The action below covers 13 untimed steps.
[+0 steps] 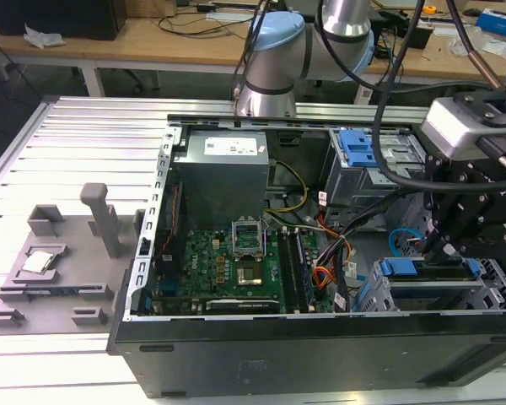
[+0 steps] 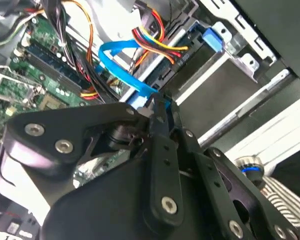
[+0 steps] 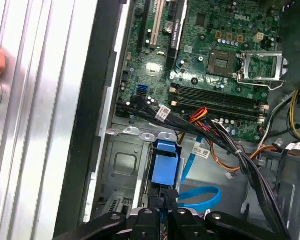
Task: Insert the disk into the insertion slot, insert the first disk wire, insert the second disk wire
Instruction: 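Insert the second disk wire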
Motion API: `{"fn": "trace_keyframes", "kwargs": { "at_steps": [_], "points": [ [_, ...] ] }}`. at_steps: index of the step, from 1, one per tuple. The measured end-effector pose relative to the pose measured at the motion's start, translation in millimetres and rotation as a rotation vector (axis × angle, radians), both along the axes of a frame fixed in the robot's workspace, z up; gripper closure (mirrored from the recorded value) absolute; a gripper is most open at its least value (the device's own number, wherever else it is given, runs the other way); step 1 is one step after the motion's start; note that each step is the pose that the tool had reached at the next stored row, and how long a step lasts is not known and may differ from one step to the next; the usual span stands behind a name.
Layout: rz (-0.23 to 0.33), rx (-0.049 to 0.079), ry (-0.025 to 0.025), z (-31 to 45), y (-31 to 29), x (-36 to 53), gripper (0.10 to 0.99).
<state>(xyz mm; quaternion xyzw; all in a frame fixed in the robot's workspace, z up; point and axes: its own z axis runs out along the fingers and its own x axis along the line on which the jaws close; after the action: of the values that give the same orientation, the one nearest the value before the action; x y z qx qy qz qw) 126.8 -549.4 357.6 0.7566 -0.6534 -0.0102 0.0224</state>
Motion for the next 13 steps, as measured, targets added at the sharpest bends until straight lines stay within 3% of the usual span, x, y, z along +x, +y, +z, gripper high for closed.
{"fn": "trace_keyframes", "kwargs": {
  "at_steps": [3,8,9,13],
  "points": [
    [-0.024,0.0,0.0017,-5.2,0.8,2.7,0.925],
    [-0.026,0.0,0.004,-10.0,7.6,7.4,0.925],
    [-0.028,0.0,0.0042,-11.2,7.7,11.1,0.925],
    [-0.073,-0.001,0.0042,-12.3,7.6,11.6,0.925]
  ]
}}
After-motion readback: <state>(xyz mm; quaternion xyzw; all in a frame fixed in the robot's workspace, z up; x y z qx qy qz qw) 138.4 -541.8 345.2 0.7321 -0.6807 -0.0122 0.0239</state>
